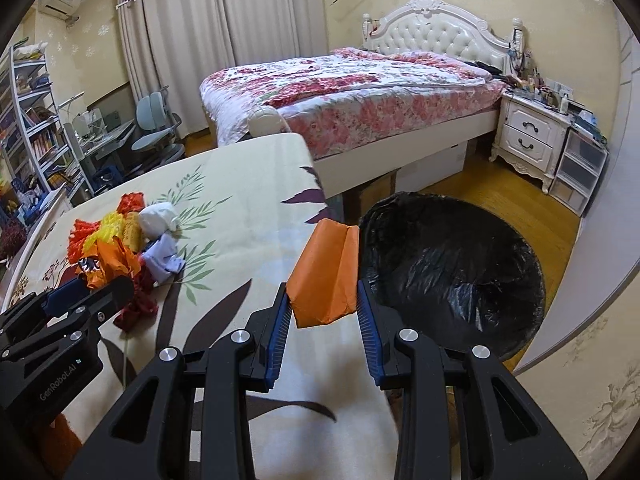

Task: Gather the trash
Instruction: 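Carry both items over the black bin and open both tools to drop them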

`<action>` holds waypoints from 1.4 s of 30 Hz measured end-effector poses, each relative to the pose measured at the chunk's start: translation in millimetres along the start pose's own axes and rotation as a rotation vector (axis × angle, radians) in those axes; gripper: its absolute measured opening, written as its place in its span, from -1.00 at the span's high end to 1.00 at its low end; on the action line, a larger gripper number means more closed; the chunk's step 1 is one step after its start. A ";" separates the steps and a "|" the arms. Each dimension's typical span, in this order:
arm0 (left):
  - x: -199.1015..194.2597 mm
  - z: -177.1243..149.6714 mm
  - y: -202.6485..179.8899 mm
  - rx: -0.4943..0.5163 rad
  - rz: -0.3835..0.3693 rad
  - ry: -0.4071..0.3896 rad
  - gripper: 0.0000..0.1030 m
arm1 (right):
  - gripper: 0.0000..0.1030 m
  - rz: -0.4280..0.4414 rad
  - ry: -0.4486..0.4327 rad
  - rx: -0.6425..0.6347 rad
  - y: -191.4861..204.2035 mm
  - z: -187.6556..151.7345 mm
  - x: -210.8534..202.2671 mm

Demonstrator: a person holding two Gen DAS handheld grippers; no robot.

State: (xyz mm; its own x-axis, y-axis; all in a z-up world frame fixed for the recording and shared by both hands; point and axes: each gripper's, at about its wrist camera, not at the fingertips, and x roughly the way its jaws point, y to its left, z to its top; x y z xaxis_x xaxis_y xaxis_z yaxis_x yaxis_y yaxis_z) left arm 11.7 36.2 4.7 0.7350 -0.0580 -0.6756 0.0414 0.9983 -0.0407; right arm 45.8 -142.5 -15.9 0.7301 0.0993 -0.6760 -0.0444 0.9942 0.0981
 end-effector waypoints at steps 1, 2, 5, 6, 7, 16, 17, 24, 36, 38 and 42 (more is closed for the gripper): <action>3.8 3.1 -6.0 0.011 -0.008 -0.001 0.07 | 0.34 -0.009 -0.003 0.009 -6.3 2.3 0.9; 7.8 6.1 -12.4 0.021 -0.016 0.001 0.07 | 0.35 -0.019 -0.006 0.016 -11.7 4.3 1.9; 19.3 13.5 -31.2 0.049 -0.039 0.003 0.07 | 0.34 -0.052 -0.013 0.035 -29.3 10.3 6.3; 24.5 16.8 -39.0 0.063 -0.046 0.004 0.07 | 0.34 -0.065 -0.014 0.041 -35.6 11.9 8.6; 28.3 19.2 -44.9 0.073 -0.051 0.004 0.07 | 0.34 -0.076 -0.015 0.048 -40.9 13.1 10.4; 77.3 36.3 -96.3 0.141 -0.084 0.028 0.07 | 0.34 -0.151 0.009 0.112 -87.3 23.4 34.2; 81.9 37.7 -101.0 0.151 -0.083 0.026 0.07 | 0.34 -0.157 0.014 0.117 -91.1 23.8 37.4; 109.4 43.5 -131.9 0.206 -0.072 0.043 0.07 | 0.35 -0.198 0.056 0.120 -106.7 23.4 60.6; 115.1 43.8 -143.2 0.228 -0.059 0.029 -0.54 | 0.03 -0.239 0.052 0.183 -128.5 17.6 60.8; 113.0 43.8 -142.9 0.229 -0.053 0.023 -0.56 | 0.00 -0.249 0.051 0.187 -130.6 18.6 59.2; 107.3 45.1 -139.3 0.229 -0.034 0.007 -0.68 | -0.09 -0.259 0.040 0.190 -128.9 18.0 52.1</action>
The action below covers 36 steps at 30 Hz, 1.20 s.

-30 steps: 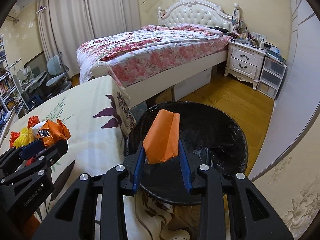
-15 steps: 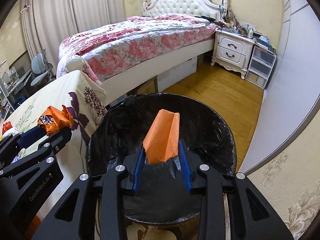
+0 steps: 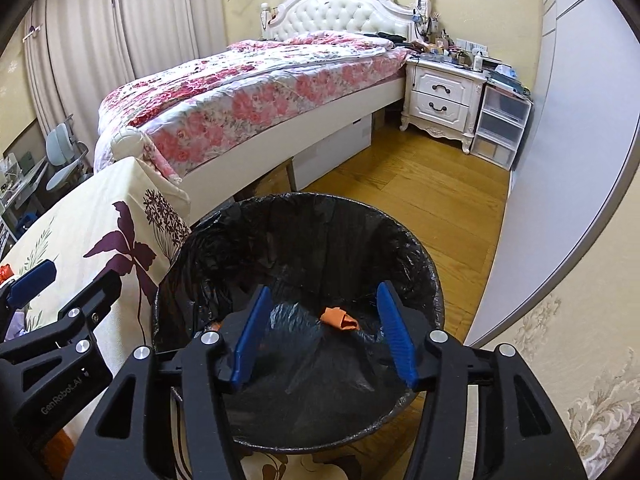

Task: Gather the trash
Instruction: 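Carry both items over the black bin and open both tools to drop them, then return the right tool to the table and grasp the yellow foam net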

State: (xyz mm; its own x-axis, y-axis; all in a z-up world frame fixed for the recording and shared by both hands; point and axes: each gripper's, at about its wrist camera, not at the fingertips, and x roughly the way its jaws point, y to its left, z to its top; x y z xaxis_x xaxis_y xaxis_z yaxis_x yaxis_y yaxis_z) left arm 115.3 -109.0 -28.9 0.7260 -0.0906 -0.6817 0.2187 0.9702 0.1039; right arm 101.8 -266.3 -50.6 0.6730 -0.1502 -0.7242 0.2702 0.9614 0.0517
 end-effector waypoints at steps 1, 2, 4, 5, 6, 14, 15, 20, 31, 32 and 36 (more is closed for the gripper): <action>-2.5 -0.5 2.1 -0.003 0.006 -0.002 -0.69 | -0.12 0.000 -0.002 -0.001 -0.1 1.6 -0.6; -5.1 -1.2 4.0 -0.008 0.012 -0.001 -0.69 | -0.17 0.000 -0.004 -0.003 1.0 0.3 -3.4; -10.6 -4.0 10.8 -0.021 0.020 0.006 -0.69 | -0.21 0.002 -0.006 -0.006 3.6 -0.4 -7.3; -13.0 -5.5 13.8 -0.028 0.025 0.009 -0.69 | -0.22 0.006 -0.008 -0.008 5.3 -1.8 -10.1; -15.9 -8.1 17.2 -0.034 0.030 0.013 -0.69 | -0.22 0.011 -0.009 -0.009 7.5 -1.7 -11.9; -46.0 -31.7 55.5 -0.085 0.074 0.033 -0.69 | -0.24 0.070 -0.012 -0.031 33.3 -13.1 -31.4; -50.7 -35.3 62.2 -0.093 0.082 0.033 -0.69 | -0.24 0.081 -0.011 -0.034 36.8 -14.3 -33.4; -70.5 -45.5 99.0 -0.148 0.120 0.032 -0.69 | -0.24 0.139 -0.017 -0.077 65.5 -18.1 -45.5; -111.5 -73.9 199.3 -0.283 0.255 0.020 -0.69 | -0.25 0.296 -0.032 -0.236 160.4 -24.1 -69.9; -114.3 -77.2 209.0 -0.295 0.268 0.022 -0.69 | -0.25 0.314 -0.032 -0.255 171.3 -24.7 -71.8; -121.1 -89.0 240.9 -0.336 0.322 0.030 -0.69 | -0.25 0.372 -0.036 -0.321 210.1 -29.3 -81.0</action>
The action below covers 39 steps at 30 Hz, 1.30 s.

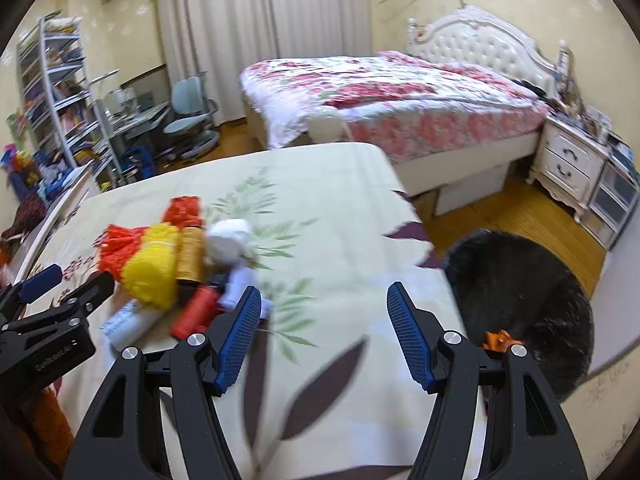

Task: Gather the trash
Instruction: 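Return the right tool to the table and grasp the yellow foam net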

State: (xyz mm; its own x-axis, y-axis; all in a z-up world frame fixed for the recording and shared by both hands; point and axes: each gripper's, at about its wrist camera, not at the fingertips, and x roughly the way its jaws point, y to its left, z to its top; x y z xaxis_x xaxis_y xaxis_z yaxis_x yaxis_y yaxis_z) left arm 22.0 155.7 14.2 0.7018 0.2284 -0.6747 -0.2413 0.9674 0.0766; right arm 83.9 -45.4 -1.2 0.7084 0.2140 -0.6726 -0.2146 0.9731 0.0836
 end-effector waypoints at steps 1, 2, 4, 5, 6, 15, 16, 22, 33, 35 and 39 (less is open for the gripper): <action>1.9 -0.3 8.0 -0.010 0.014 0.004 -0.69 | -0.25 0.012 -0.001 -0.016 8.6 2.0 1.6; 3.3 -1.2 15.3 -0.019 0.026 0.008 -0.69 | -0.25 0.022 -0.001 -0.029 16.6 3.6 2.8; 5.3 -3.2 29.0 -0.035 0.047 0.014 -0.69 | -0.25 0.046 0.000 -0.057 33.4 6.2 6.4; 7.3 -3.9 36.4 -0.043 0.057 0.017 -0.69 | -0.25 0.058 0.002 -0.070 41.3 8.1 8.6; 10.0 -4.4 44.3 -0.049 0.067 0.021 -0.69 | -0.25 0.067 0.002 -0.080 47.7 8.8 10.3; 23.2 -12.6 81.3 -0.094 0.107 0.051 -0.69 | -0.25 0.125 0.015 -0.146 96.1 16.1 26.8; 24.3 -13.2 83.3 -0.099 0.109 0.054 -0.69 | -0.25 0.129 0.019 -0.154 100.3 16.2 29.3; 30.4 -18.5 93.1 -0.120 0.107 0.068 -0.69 | -0.24 0.123 0.036 -0.223 123.9 12.4 41.4; 33.9 -23.1 104.5 -0.144 0.106 0.070 -0.69 | -0.24 0.140 0.041 -0.209 130.3 15.3 38.4; 33.0 -22.4 109.0 -0.153 0.111 0.066 -0.69 | -0.24 0.139 0.036 -0.206 131.3 16.5 36.9; 32.7 -21.7 114.7 -0.163 0.118 0.062 -0.69 | -0.24 0.126 0.044 -0.214 136.0 16.3 42.4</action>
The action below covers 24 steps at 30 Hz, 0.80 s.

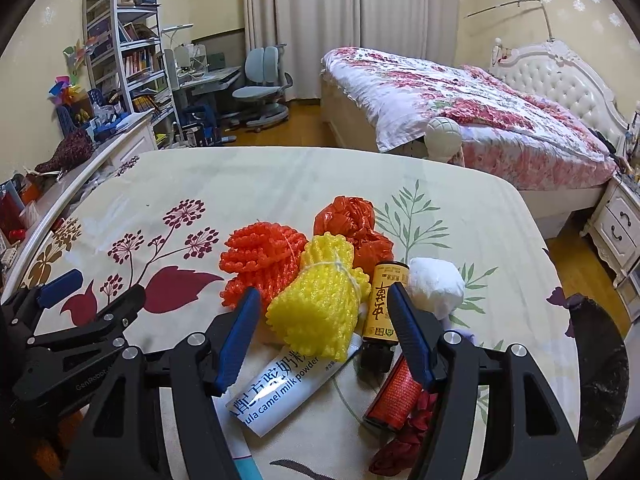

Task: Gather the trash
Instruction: 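Return the right tool to the table and grasp the yellow foam net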

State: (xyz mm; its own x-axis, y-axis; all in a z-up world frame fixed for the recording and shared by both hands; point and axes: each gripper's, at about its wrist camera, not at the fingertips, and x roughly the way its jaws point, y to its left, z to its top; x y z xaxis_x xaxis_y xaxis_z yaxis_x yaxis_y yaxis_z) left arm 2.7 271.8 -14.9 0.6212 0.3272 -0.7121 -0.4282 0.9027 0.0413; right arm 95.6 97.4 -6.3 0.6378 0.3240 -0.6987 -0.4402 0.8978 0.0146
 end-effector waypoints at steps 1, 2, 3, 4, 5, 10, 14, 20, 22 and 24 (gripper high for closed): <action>0.0 -0.3 1.0 -0.001 -0.002 0.001 -0.69 | -0.24 -0.002 0.007 -0.002 1.2 -0.6 3.0; 0.3 -0.6 0.8 -0.001 -0.004 0.002 -0.69 | -0.19 -0.006 0.013 -0.004 2.8 -1.3 6.1; 0.4 -1.5 0.3 0.000 -0.007 0.003 -0.69 | -0.12 -0.012 0.017 -0.005 3.6 -2.2 9.1; 0.4 -2.3 -0.2 0.001 -0.010 0.005 -0.69 | 0.00 -0.010 0.026 -0.004 4.0 -3.2 11.9; 0.5 -3.2 -0.6 0.003 -0.013 0.006 -0.69 | 0.11 -0.001 0.039 0.000 4.2 -4.4 14.9; 0.9 -6.2 -6.9 0.008 -0.031 0.013 -0.69 | 0.29 0.007 0.023 0.010 1.8 -6.0 11.1; -2.8 -3.7 -17.5 0.017 -0.054 0.005 -0.69 | 0.32 -0.004 -0.017 0.019 -4.3 -2.7 -2.8; -8.1 1.9 -43.0 0.040 -0.103 -0.007 -0.69 | 0.32 -0.025 -0.077 0.041 -23.5 2.7 -28.7; -8.8 3.9 -52.8 0.053 -0.117 -0.010 -0.69 | 0.32 -0.044 -0.093 0.049 -31.6 4.8 -34.8; -9.2 5.4 -60.4 0.063 -0.125 -0.011 -0.69 | 0.32 -0.067 -0.106 0.065 -44.2 4.2 -41.6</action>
State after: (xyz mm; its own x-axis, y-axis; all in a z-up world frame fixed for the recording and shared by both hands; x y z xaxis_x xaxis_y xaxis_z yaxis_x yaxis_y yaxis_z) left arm 26.4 215.8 -7.1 0.6745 0.2134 -0.7068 -0.3049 0.9524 -0.0033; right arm 91.3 45.4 25.1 0.7294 0.2893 -0.6199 -0.3547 0.9348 0.0188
